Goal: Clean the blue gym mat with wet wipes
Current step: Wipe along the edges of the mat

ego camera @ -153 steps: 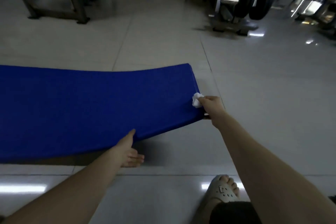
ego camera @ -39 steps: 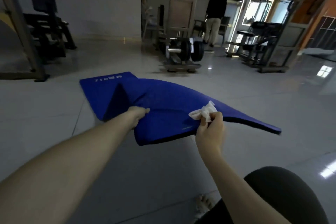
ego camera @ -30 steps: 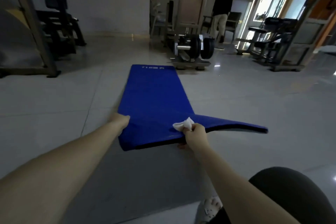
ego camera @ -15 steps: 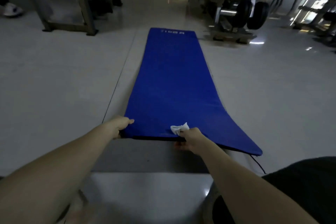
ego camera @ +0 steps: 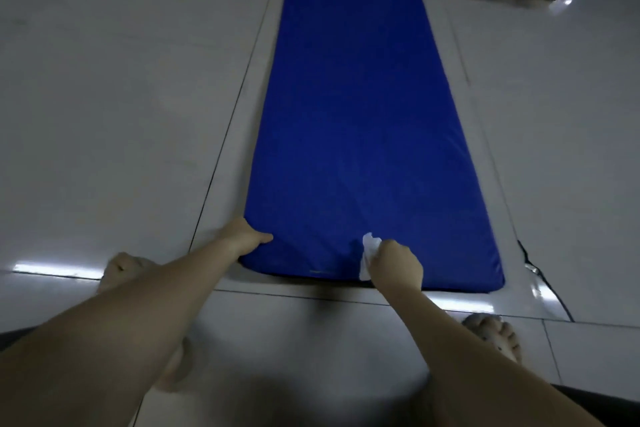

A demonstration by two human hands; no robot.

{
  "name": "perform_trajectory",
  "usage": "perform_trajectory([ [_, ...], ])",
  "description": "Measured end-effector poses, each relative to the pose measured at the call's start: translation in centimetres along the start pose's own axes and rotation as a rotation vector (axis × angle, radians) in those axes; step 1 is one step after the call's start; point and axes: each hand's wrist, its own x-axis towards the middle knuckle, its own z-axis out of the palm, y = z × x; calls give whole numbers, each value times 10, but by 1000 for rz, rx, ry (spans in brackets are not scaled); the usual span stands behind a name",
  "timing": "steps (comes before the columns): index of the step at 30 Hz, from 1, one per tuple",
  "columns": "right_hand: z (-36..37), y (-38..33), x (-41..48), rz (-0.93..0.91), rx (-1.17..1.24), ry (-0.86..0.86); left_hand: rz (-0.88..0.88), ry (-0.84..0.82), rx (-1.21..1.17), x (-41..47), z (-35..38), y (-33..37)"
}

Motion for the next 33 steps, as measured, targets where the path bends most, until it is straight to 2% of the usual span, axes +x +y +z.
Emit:
perform_trajectory([
  [3, 27, -1, 7, 16, 71, -7, 11, 117, 392, 10, 6, -14],
  [5, 48, -5, 7, -69, 121, -68, 76, 177, 556, 19, 11, -16],
  [7, 61, -7, 9, -84, 218, -30, 92, 72, 545, 30, 18, -16],
  [10, 72, -1, 15, -1, 342, 73, 30, -67, 448, 43, 20, -20],
  [14, 75, -6, 22, 140, 412, 114, 7, -91, 410, 54, 13, -19],
  [16, 78, -27, 17, 146, 416, 112, 16, -91, 451, 58, 15, -19],
  [20, 88, -79, 5, 102, 590, 110, 7, -95, 500, 62, 16, -19],
  [22, 90, -106, 6, 42, 594, 44, -2, -99, 505, 65, 14, -18],
  [27, 98, -166, -3, -306, 528, -126, -9, -111, 476, 73, 14, -22],
  [33, 97, -156, -1, -537, 196, -38, -18, -94, 496, 72, 14, -20],
])
